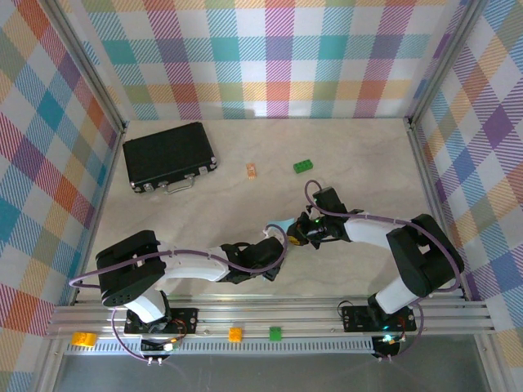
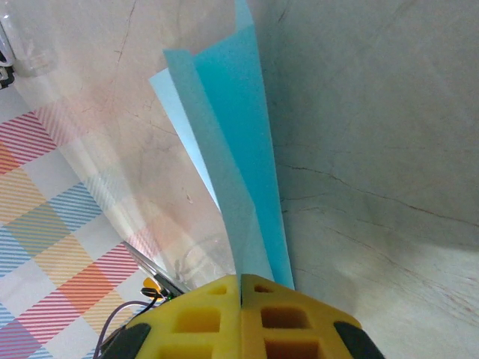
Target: Fold a paper plane with a square sheet of paper (pick it up from the middle)
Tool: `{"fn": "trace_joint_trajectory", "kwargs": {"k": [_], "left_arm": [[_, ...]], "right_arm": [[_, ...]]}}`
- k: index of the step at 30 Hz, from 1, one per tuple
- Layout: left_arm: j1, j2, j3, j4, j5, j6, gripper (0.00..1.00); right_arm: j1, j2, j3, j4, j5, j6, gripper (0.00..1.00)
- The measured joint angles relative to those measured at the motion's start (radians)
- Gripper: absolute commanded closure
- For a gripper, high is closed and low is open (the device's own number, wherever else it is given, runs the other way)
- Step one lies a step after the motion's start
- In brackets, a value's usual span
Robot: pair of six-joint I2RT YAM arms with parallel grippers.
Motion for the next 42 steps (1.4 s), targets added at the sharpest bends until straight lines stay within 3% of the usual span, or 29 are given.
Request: {"fn": "trace_joint_trajectory", "kwargs": {"k": [18,31,36,38,42], "left_arm": [[0.000,0.001,0.000,-0.043,-0.035,0.000,0.79],[-0.006,0.001,-0.007,-0.039,-0.041,0.004,0.97],[-0.006,0.001,-0.020,-0.021,-0.042,-0.002,1.00],[-0.006,0.001,-0.034,-0.007,-0.041,-0.009,1.00],[-0.006,-0.002,-0.056,0.018,-0.040,-0.021,1.00]], "right_arm": [[0.001,0.000,0.000,0.000,0.000,0.000,1.00],[0.001,0.000,0.000,0.000,0.000,0.000,0.99],[0.002,0.000,0.000,0.000,0.000,0.000,0.86],[0.002,0.000,0.001,-0.008,0.005,-0.001,0.75],[0.002,-0.014,0.010,-0.067,0.037,-0.039,0.61]]}}
